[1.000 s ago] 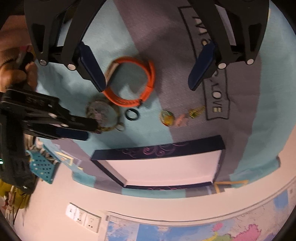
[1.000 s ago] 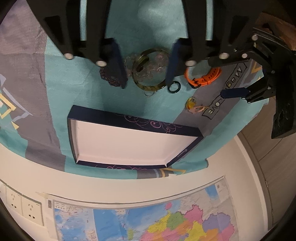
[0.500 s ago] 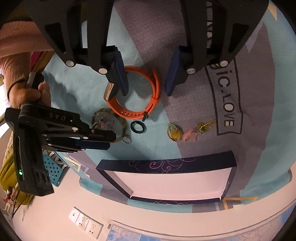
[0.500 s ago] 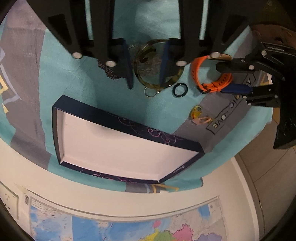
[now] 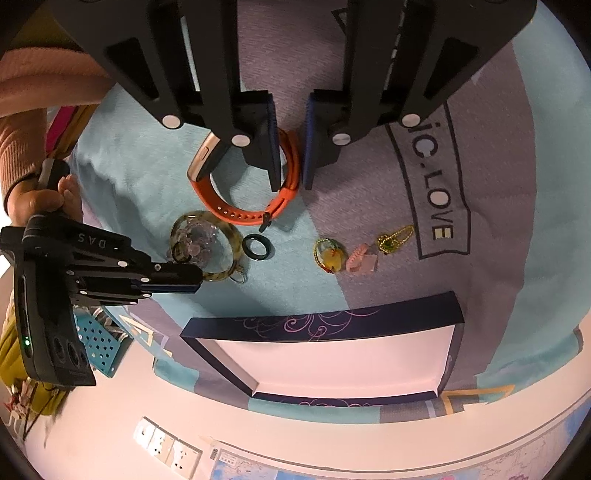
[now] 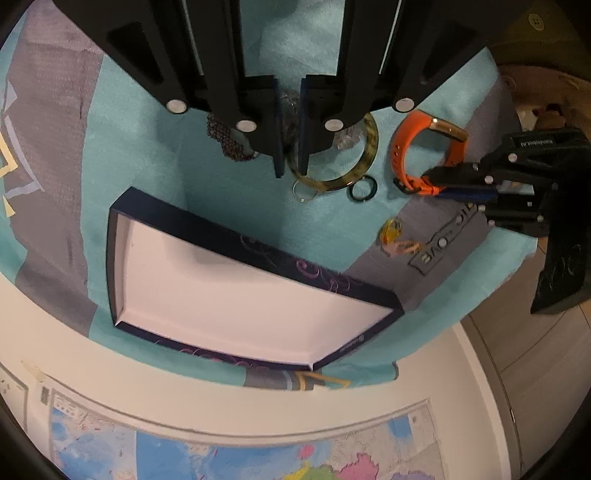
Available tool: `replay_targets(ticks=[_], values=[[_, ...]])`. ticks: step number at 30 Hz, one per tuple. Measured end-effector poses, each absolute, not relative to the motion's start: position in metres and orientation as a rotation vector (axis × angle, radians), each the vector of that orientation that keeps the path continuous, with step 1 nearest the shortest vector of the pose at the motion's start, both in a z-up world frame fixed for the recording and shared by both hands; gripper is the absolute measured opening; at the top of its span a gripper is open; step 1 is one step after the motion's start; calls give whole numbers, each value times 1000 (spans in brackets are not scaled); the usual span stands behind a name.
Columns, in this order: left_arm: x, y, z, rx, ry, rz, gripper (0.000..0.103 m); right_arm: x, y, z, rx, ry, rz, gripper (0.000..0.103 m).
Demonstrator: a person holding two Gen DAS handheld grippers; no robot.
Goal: Organize jewelry
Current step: 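Lift the watch band with the left gripper while the right gripper carries the bangle into the box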
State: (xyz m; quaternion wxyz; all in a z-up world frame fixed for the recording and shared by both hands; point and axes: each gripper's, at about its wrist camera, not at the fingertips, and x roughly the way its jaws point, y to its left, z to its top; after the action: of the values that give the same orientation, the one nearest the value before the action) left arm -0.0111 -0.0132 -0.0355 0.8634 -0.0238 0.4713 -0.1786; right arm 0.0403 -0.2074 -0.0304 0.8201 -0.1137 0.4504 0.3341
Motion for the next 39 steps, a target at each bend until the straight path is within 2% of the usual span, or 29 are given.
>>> replay_targets(ticks=[1, 3, 7, 10, 24, 39], values=[[-11, -14, -35, -37, 987, -374, 15, 40, -206, -32, -255, 960, 710, 14], [-10, -15, -35, -23, 987, -376, 15, 40, -203, -34, -268, 965, 715, 15], [-10, -17, -37, -12, 988, -377, 15, 40, -200, -35, -282, 959, 723, 9], [-12, -20, -36, 12, 978, -374, 11, 40, -202, -33, -265, 955, 730, 9], [-3, -8, 6, 19, 865, -386, 11, 44, -225, -1, -48, 872, 777, 8], [93, 0, 36, 78, 787, -309, 11, 135, -233, 16, 64, 796, 623, 8]])
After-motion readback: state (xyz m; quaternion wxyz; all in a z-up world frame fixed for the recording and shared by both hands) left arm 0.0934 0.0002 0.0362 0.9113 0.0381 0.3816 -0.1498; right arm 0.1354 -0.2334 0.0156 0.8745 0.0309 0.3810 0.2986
